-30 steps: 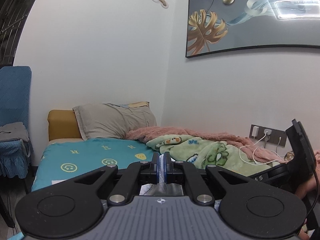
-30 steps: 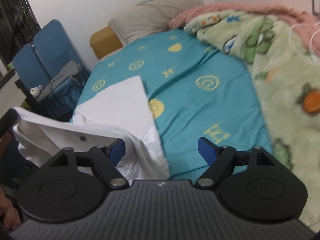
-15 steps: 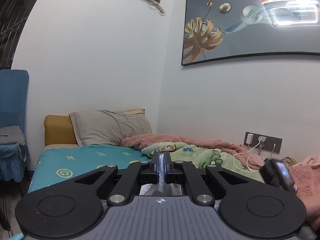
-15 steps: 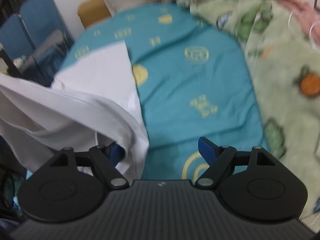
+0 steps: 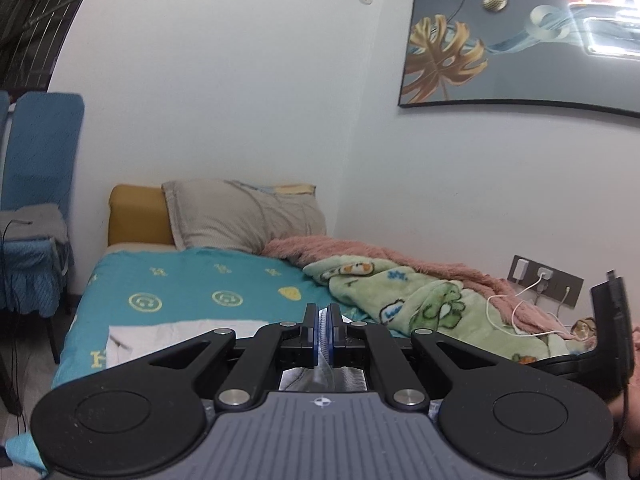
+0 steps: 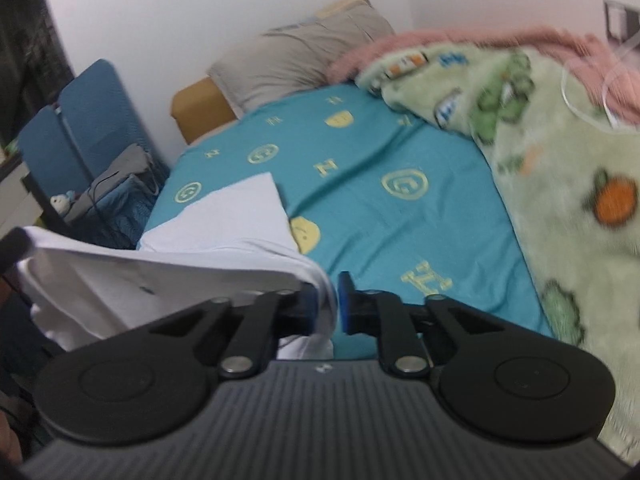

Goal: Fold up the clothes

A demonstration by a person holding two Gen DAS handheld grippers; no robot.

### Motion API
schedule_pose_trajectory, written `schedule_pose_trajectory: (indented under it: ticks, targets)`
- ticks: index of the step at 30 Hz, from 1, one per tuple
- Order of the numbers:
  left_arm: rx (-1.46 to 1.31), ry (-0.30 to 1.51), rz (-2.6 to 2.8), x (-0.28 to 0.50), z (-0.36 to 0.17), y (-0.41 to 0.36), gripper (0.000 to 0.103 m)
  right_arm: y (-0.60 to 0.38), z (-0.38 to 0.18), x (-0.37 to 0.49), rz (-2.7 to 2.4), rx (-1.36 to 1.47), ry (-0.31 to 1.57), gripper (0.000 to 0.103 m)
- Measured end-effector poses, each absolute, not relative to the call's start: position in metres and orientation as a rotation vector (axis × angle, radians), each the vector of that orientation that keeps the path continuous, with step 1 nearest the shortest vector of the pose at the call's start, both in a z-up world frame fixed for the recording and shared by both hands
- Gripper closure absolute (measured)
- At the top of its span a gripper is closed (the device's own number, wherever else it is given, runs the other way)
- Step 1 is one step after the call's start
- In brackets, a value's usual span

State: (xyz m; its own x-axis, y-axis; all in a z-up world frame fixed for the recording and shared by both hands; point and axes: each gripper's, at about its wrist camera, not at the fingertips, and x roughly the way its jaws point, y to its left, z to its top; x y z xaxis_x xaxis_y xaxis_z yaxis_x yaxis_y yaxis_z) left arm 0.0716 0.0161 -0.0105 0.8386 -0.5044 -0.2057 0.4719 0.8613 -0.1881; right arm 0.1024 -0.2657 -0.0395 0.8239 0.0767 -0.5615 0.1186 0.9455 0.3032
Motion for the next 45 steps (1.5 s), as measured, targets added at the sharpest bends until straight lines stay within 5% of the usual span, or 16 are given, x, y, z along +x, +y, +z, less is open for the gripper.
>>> schedule_pose_trajectory:
  ticks: [11, 13, 15, 23, 31, 45]
  targets:
    - [-0.146, 0.459, -0.484, 0.098, -0.043, 0.030, 0.092, -0.249, -0.024, 0.100, 0.121, 0.319, 0.543, 0.095]
    - [-0.129, 0.477, -0.481, 0.096, -0.048, 0.025, 0.085, -0.247, -0.024, 0.099, 0.134, 0.321, 0.545, 0.095]
    - [-0.104, 0.487, -0.479, 0.093, -0.052, 0.022, 0.065, -0.246, -0.023, 0.099, 0.145, 0.330, 0.546, 0.095]
    - [0.092, 0.495, -0.462, 0.079, -0.068, -0.007, 0.040, -0.246, -0.023, 0.099, 0.176, 0.364, 0.553, 0.095]
    - [0.328, 0.516, -0.216, 0.136, -0.113, -0.038, 0.036, -0.251, -0.022, 0.094, 0.172, 0.388, 0.549, 0.095]
    - [-0.138, 0.346, -0.021, 0.121, -0.057, 0.035, 0.038, -0.250, -0.056, 0.115, 0.002, 0.327, 0.670, 0.092]
